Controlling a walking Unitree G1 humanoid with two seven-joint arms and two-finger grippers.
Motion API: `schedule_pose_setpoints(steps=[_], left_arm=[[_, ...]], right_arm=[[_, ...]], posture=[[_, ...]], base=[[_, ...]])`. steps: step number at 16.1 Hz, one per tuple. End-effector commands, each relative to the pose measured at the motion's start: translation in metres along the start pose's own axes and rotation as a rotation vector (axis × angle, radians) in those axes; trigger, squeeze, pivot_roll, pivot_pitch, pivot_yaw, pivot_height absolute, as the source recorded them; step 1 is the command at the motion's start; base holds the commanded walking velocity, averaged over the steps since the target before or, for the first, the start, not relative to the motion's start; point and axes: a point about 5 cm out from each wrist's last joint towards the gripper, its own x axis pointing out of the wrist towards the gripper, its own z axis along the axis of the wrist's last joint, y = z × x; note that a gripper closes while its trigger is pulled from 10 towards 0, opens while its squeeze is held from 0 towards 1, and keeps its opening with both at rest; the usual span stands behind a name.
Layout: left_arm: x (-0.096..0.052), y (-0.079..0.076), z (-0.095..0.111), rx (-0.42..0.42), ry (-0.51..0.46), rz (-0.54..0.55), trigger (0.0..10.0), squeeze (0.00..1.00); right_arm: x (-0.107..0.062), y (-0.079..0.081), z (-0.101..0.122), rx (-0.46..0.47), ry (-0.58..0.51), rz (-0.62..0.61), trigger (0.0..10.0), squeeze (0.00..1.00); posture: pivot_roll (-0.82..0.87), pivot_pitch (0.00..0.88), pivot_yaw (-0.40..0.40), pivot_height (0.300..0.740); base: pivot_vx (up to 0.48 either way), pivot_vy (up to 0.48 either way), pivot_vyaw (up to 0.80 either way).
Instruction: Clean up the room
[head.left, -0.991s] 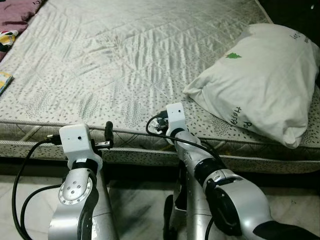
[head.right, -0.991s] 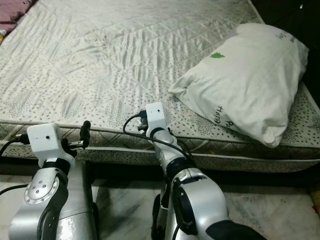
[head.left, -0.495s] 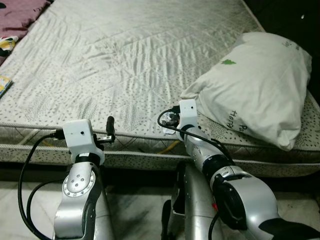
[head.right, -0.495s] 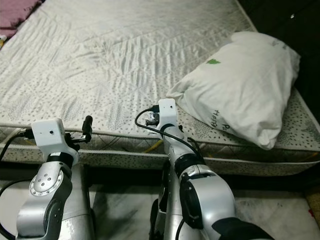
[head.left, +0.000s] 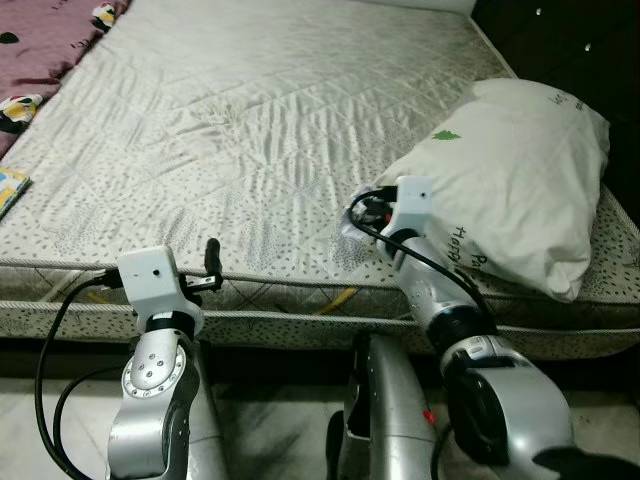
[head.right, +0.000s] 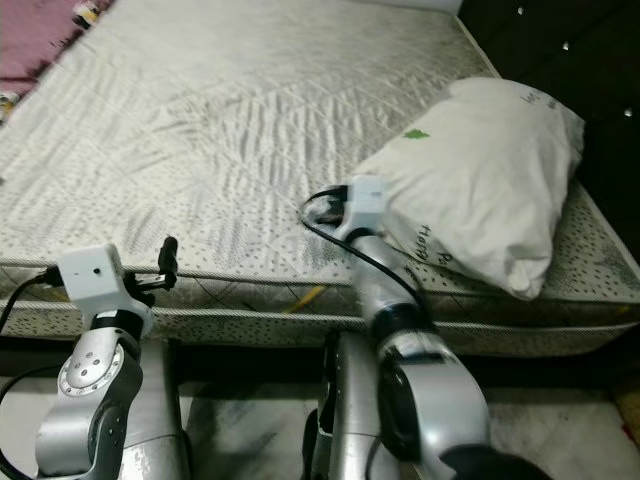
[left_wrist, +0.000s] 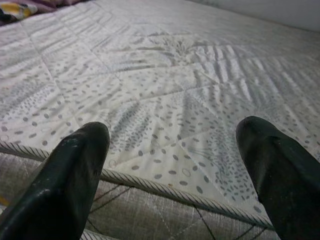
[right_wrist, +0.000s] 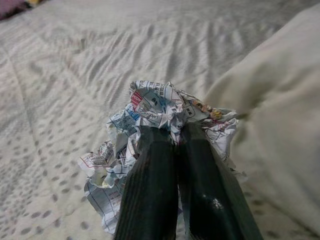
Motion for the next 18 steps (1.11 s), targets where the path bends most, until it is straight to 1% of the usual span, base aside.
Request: schedule_pose_setpoints(steps=[1,2,3,4,6,7,8,10,16,17,18], left_arm=[[0.001,-0.001,-0.002,-0.010,0.003,-0.010,10.0,0.00],[0.002,0.000,-0.002,-0.010,0.001,-0.014,10.0,0.00],[0.003,0.000,-0.001,-0.012,-0.005,-0.019,10.0,0.00],[0.004,-0.001,0.001,0.007,-0.030,-0.025,10.0,0.00],[0.005,-0.003,0.001,-0.004,-0.033,-0.034,10.0,0.00],[0.006,-0.004,0.003,-0.007,-0.043,-0.044,10.0,0.00],[0.008,-0.005,0.004,-0.007,-0.053,-0.051,10.0,0.00],[0.010,-0.005,0.005,-0.007,-0.058,-0.053,10.0,0.00],[0.010,-0.006,0.004,-0.011,-0.061,-0.053,10.0,0.00],[0.010,-0.006,0.004,-0.010,-0.064,-0.050,10.0,0.00],[0.011,-0.005,0.004,-0.007,-0.062,-0.044,10.0,0.00]], right_arm=[[-0.007,-0.011,0.001,0.008,-0.022,-0.015,0.0,0.00],[-0.016,-0.015,0.002,-0.011,-0.057,-0.016,1.6,0.00],[-0.025,-0.018,0.004,-0.021,-0.086,-0.014,9.4,0.00],[-0.038,-0.019,0.001,-0.045,-0.098,0.000,10.0,0.00],[-0.054,-0.018,0.004,-0.059,-0.153,0.014,10.0,0.00],[-0.058,-0.014,0.009,-0.078,-0.184,0.030,10.0,0.00],[-0.061,-0.011,0.012,-0.076,-0.199,0.040,10.0,0.00],[-0.062,-0.008,0.016,-0.050,-0.194,0.034,10.0,0.00],[-0.062,-0.007,0.022,-0.037,-0.186,0.026,10.0,0.00],[-0.062,-0.006,0.022,-0.047,-0.176,0.030,10.0,0.00],[-0.062,-0.006,0.021,-0.090,-0.175,0.008,10.0,0.00]], posture=[[0.08,0.000,-0.099,0.483],[0.07,0.000,-0.089,0.483],[0.06,0.000,-0.084,0.483],[0.05,0.000,-0.080,0.483],[0.05,0.000,-0.071,0.483],[0.04,0.000,-0.065,0.483],[0.04,0.000,-0.062,0.483],[0.04,0.000,-0.061,0.500],[0.04,0.000,-0.066,0.563],[0.04,0.000,-0.066,0.572],[0.04,0.000,-0.066,0.572]], base=[[0.000,0.000,0.00],[0.000,0.000,0.00],[0.000,0.000,0.00],[0.000,0.000,0.00],[0.000,0.000,0.00],[0.000,0.000,0.00],[0.000,0.000,0.00],[0.000,0.000,-0.41],[0.000,0.000,-0.41],[0.000,0.000,-0.45],[0.000,0.000,0.00]])
